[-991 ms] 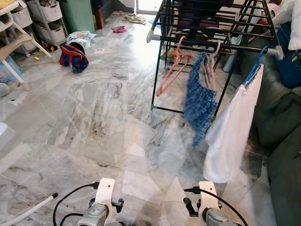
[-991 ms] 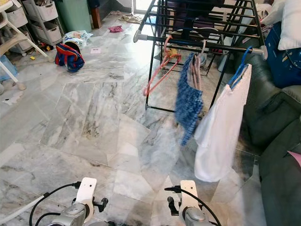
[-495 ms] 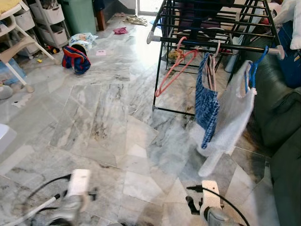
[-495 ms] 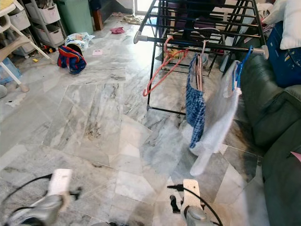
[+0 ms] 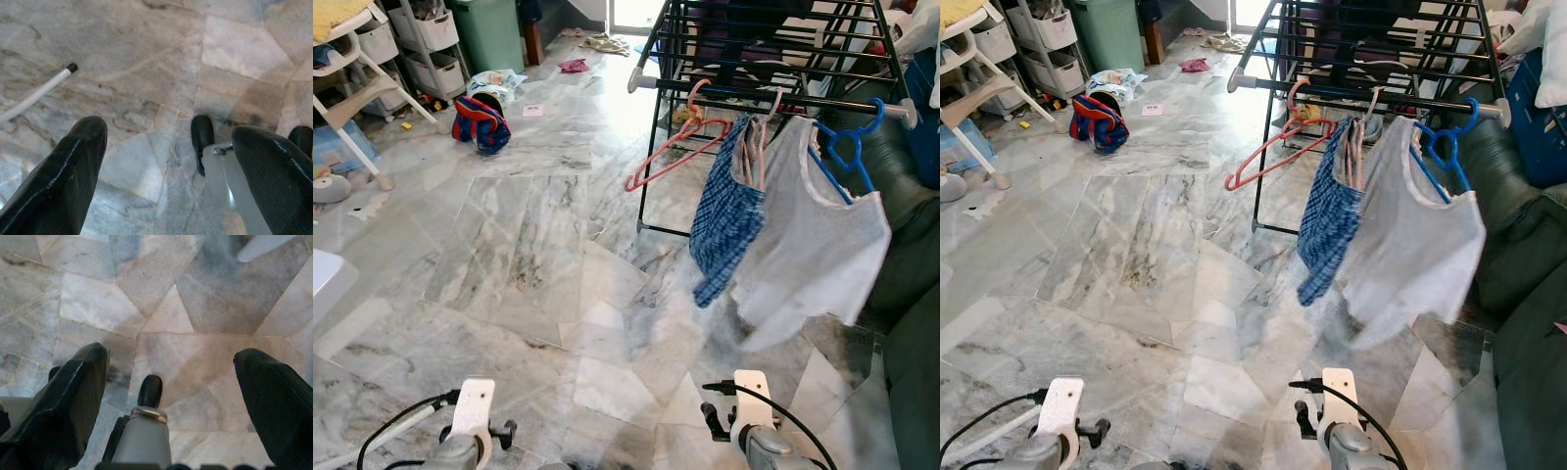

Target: Hang hanger

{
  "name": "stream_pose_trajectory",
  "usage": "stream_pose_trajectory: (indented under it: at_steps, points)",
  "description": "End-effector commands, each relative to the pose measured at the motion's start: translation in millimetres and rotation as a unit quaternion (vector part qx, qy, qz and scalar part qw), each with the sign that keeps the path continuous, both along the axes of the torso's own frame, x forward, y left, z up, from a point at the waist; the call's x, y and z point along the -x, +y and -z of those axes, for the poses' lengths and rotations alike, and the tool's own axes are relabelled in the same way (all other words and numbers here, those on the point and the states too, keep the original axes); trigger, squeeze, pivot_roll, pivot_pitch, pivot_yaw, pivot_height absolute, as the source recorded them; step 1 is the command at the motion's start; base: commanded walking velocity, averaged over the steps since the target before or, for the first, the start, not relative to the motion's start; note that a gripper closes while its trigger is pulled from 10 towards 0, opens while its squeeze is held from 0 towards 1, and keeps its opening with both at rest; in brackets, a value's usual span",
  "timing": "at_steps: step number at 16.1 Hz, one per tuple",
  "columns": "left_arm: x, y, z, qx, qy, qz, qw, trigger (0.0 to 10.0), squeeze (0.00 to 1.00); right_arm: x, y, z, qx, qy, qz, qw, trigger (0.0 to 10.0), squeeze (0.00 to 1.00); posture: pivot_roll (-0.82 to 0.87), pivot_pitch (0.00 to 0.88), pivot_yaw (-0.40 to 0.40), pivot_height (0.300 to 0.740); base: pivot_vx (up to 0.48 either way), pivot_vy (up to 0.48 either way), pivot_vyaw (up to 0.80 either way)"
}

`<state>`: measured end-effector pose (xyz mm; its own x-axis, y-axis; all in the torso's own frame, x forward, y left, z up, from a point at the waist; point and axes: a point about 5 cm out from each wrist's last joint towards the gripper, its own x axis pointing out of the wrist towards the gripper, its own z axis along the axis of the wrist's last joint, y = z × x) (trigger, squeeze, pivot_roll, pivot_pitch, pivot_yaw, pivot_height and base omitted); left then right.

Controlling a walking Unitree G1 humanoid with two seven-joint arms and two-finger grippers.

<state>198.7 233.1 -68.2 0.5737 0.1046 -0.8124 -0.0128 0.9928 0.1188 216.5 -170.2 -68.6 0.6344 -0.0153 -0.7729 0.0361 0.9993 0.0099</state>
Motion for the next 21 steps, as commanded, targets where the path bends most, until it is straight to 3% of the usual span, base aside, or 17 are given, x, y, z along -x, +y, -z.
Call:
stream_pose_trajectory:
  at_steps: [1,8,14,19,21]
  points:
    - [4.6,1.2,2,-0.002,0.01,0.003,1.0,10.0,0.0,6.0,-0.3,4,-0.007,0.015,0.007,1.0,10.0,0.0,0.08,0.093,-0.017,0.74,0.0,0.0,0.0]
    - [6.7,1.1,3,-0.003,0.016,0.031,0.999,10.0,0.0,11.3,4.0,7,-0.016,0.022,0.015,1.0,10.0,0.0,0.06,0.097,-0.012,0.74,0.0,0.0,0.0]
    - [7.5,-0.7,4,-0.004,0.023,0.065,0.998,10.0,0.0,15.2,-8.3,8,-0.011,0.018,0.045,0.999,10.0,0.0,-0.02,0.094,0.011,0.74,0.0,0.0,0.0]
    - [6.9,8.7,0,-0.013,0.025,0.086,0.996,10.0,0.0,20.3,-16.0,9,-0.01,0.017,0.07,0.997,10.0,0.0,-0.07,0.096,0.036,0.74,0.0,0.0,0.0]
    - [3.2,-3.2,2,-0.008,0.023,0.096,0.995,10.0,0.0,21.1,-17.8,10,-0.01,0.017,0.076,0.997,10.0,0.0,-0.08,0.096,0.038,0.74,0.0,0.0,0.0]
